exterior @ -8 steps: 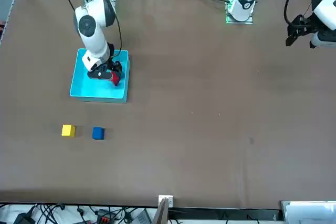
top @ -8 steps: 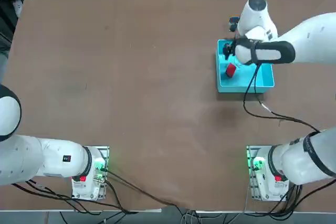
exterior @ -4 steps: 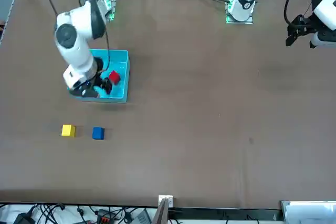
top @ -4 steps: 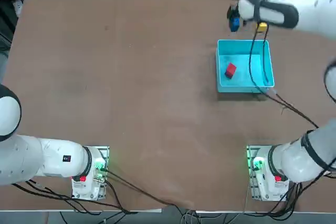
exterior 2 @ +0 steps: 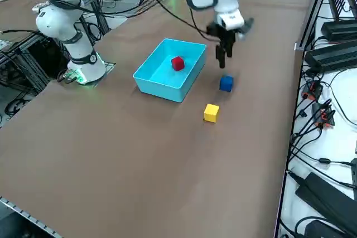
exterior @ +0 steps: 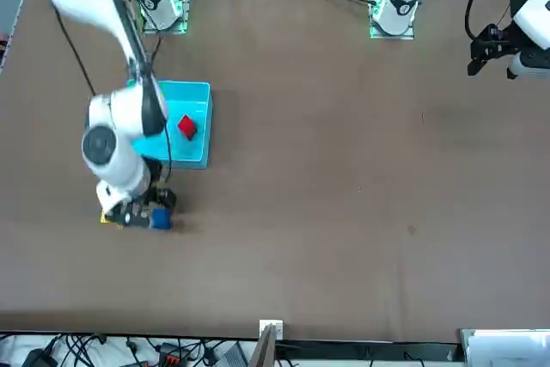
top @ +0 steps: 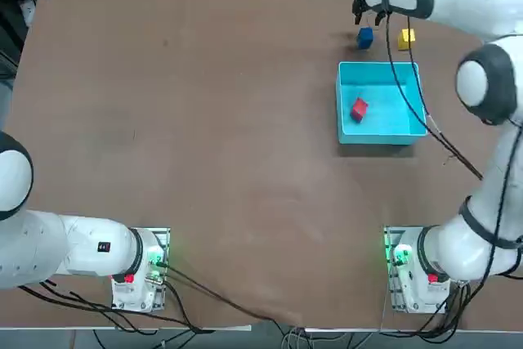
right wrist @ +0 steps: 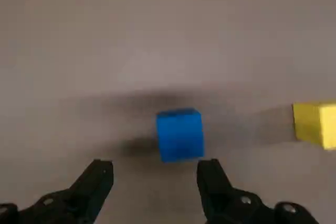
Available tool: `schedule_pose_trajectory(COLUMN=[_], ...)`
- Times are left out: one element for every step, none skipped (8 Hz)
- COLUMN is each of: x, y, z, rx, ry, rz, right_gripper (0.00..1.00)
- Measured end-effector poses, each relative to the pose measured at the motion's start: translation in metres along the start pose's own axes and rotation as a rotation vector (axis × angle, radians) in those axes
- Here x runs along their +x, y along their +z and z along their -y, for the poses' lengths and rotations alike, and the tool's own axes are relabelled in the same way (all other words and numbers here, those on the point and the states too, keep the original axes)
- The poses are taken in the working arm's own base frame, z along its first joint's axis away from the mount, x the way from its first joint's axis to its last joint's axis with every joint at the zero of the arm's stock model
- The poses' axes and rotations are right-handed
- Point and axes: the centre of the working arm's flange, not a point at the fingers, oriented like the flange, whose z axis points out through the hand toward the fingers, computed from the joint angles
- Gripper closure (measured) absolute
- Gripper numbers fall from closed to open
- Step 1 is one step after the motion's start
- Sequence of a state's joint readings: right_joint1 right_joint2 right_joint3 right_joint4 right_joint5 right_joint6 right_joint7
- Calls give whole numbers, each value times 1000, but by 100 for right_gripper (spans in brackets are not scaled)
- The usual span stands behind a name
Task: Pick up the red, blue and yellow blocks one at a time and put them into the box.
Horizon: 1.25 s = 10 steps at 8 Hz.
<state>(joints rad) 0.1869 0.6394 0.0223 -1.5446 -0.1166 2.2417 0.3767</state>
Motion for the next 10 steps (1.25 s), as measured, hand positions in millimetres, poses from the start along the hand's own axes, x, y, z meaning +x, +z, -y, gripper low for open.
schedule_pose_trajectory(x=[9, 14, 16, 16, 15, 14, 14, 13, 12, 12], y=[16, 25, 30, 33, 38, 42, 45, 49, 52, 55], z=[-2, -6, -9, -10, -10, -10, -10, -10, -10, -10], rx=[-1, -2, -3, -4, -7, -9, -9, -12, -14, -16], ry=[-15, -32, -44, -52, -64, -79, -88, -95, -105, -114], rz=[6, 8, 11, 16, 23, 29, 33, 38, 42, 45], right_gripper=[2, 2, 2, 2, 2, 2, 2, 2, 2, 2])
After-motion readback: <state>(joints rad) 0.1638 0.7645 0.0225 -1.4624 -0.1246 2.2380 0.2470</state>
